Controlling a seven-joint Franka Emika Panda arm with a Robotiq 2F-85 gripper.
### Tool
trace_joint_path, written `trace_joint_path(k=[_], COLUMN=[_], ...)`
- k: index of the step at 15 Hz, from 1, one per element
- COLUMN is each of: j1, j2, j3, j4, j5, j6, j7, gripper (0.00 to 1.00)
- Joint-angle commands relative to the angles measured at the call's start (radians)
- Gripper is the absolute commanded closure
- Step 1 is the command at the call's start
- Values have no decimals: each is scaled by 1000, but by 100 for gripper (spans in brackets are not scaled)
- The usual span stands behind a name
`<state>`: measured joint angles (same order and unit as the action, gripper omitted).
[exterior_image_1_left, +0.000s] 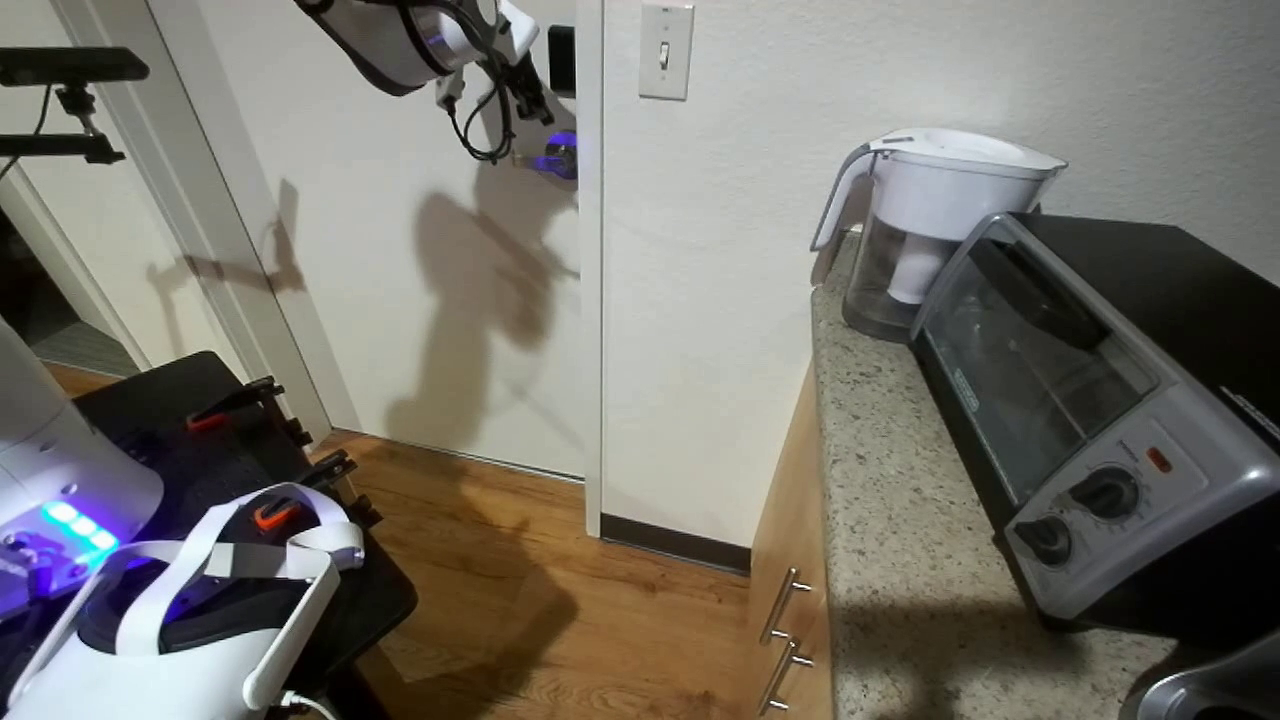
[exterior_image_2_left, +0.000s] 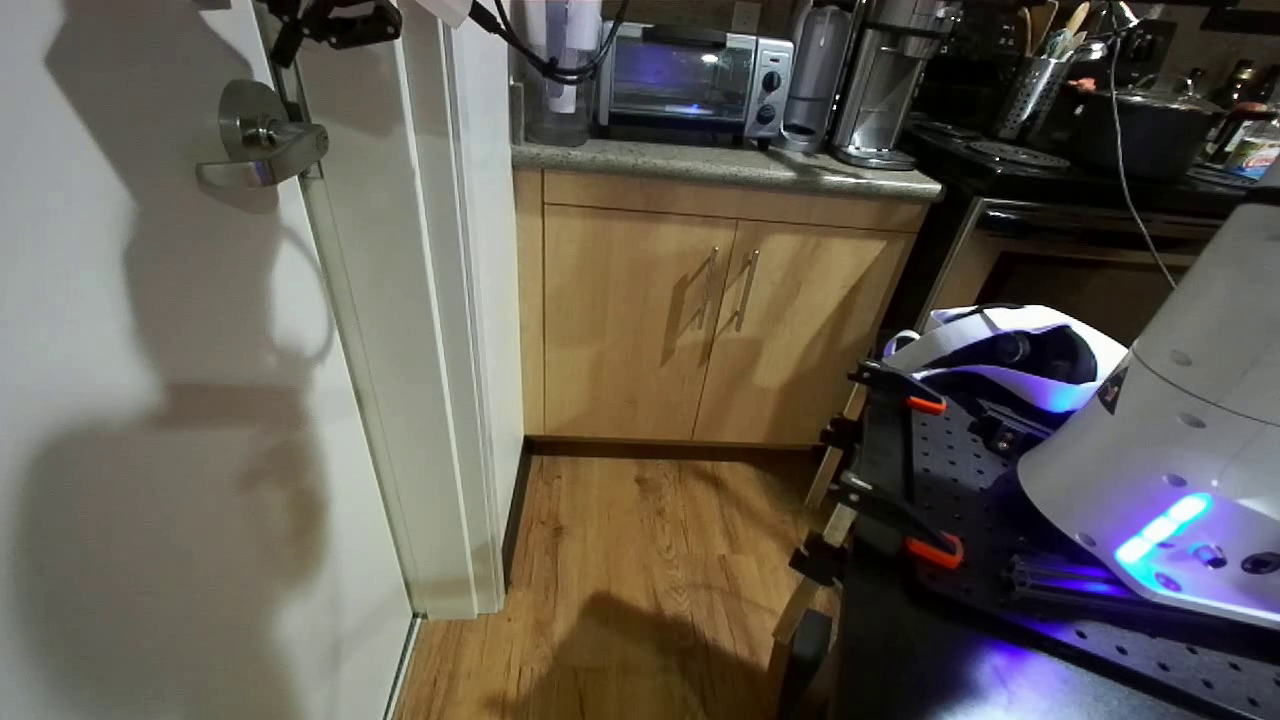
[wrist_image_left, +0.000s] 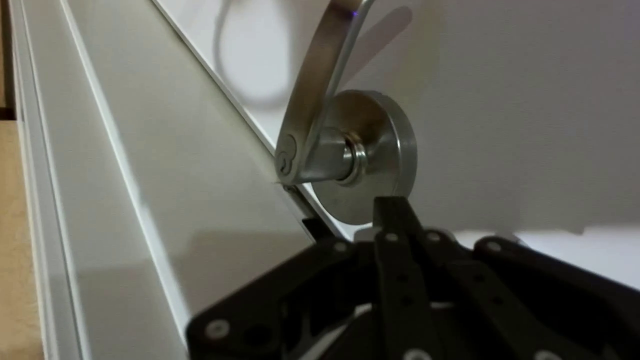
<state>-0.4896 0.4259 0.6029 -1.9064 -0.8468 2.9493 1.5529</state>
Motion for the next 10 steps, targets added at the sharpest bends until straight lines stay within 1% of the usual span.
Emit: trace_joint_path(k=[1, 4, 10], j1=[34, 53, 102], j2=[15, 26, 43], j3=[-36, -60, -121], j4=[31, 42, 81], j5=[-54, -72, -145], j6=[33, 31, 54], j7=[21, 27, 27], gripper=[100, 100, 100])
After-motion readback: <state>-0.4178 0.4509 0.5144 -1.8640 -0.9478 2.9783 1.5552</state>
